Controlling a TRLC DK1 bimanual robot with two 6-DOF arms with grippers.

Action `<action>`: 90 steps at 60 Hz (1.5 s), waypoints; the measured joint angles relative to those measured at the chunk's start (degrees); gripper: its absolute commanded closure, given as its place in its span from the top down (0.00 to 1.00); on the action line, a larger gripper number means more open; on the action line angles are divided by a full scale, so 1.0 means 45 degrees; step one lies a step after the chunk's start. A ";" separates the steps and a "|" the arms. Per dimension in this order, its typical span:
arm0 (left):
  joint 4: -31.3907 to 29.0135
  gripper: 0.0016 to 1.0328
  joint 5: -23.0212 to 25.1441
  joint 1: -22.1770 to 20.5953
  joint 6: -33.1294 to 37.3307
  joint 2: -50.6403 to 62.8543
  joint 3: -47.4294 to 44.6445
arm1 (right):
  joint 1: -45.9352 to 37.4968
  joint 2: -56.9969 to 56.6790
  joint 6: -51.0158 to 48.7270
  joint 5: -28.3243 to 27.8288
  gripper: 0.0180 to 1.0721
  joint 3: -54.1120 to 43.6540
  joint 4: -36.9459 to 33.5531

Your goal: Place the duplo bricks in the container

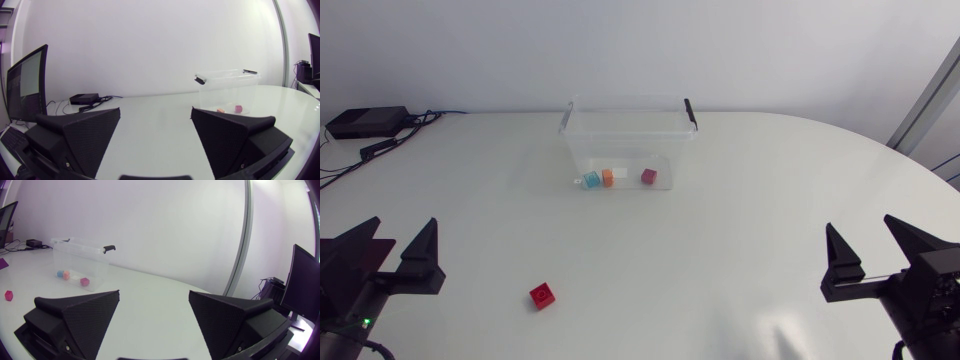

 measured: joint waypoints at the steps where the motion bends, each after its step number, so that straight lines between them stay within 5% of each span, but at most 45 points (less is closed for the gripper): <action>1: 0.0000 0.96 0.0000 0.0000 0.0000 0.0000 0.0000 | 0.0000 0.0000 0.0000 0.0000 0.95 0.0000 0.0000; 65: -0.0097 0.96 -0.0005 0.0034 0.0272 0.0000 0.0029 | 0.0000 0.0000 0.0000 0.0000 0.95 0.0000 0.0000; 76: -0.1239 0.96 -0.0005 0.0049 0.0257 0.0214 0.0928 | 0.0000 0.0000 0.0000 0.0000 0.95 0.0000 0.0000; 90: -0.4575 0.96 -0.0005 0.0044 0.0233 0.4435 0.5770 | 0.0000 0.0000 0.0000 0.0000 0.95 0.0000 0.0000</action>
